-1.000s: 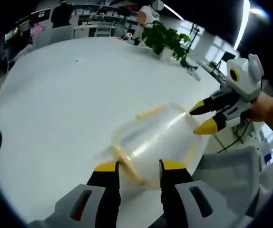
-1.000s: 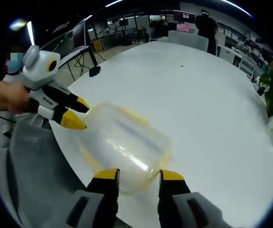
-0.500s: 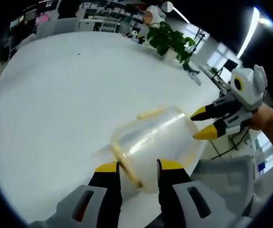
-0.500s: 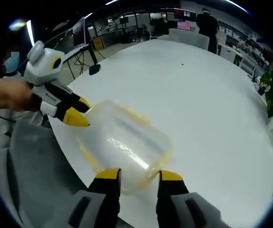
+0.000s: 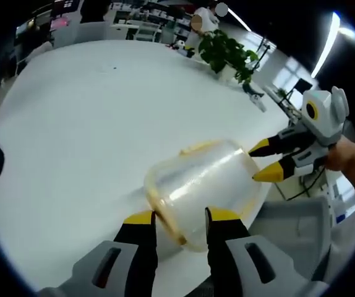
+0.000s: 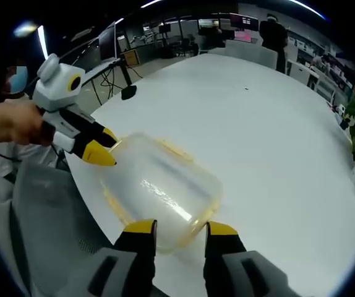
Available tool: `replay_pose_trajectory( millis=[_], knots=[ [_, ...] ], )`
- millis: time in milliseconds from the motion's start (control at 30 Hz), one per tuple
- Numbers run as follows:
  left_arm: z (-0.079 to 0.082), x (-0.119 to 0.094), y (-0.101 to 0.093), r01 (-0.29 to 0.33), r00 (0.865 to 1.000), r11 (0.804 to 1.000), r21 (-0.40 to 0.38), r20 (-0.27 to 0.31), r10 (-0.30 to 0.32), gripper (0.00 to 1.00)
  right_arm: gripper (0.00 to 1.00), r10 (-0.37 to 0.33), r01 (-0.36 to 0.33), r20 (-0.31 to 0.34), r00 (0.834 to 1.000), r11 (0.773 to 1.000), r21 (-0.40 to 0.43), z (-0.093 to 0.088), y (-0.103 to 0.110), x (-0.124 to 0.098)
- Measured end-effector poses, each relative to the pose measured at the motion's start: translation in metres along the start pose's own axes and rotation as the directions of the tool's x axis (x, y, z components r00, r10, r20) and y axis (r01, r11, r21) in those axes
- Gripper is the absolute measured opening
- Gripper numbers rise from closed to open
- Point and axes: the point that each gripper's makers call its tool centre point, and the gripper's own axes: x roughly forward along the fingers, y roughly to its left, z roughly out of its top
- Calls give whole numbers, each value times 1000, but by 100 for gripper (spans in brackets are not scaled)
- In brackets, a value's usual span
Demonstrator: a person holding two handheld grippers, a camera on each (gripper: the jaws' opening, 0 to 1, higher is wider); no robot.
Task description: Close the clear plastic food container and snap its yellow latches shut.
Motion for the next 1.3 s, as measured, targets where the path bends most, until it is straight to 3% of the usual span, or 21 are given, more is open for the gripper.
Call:
replay_pose_trajectory(
  millis=[267,467,700,1000,1167,1300],
  knots=[
    [-4,-20,28,-40,998,999,-23,48,42,27,27,9,-9,-15,1000,1000,-21,22,20,19],
    [-4,-31,46,-51,997,998,-24,52,52,27,27,8,-8,-15,1000,1000,-25,36,30,30],
    [12,-34,74,-68,994,997,-47,87,71,26,27,9,-9,-2,1000,1000,-23,65,26,48],
    [49,-28,111,-88,988,993,-76,121,97,26,27,6,-5,28,1000,1000,-24,105,8,70],
    [63,-24,124,-101,985,990,-96,128,112,26,27,9,-9,28,1000,1000,-23,120,-3,77],
    [63,-23,124,-98,984,989,-113,139,114,26,28,20,-19,24,1000,1000,-17,119,-4,77]
  ],
)
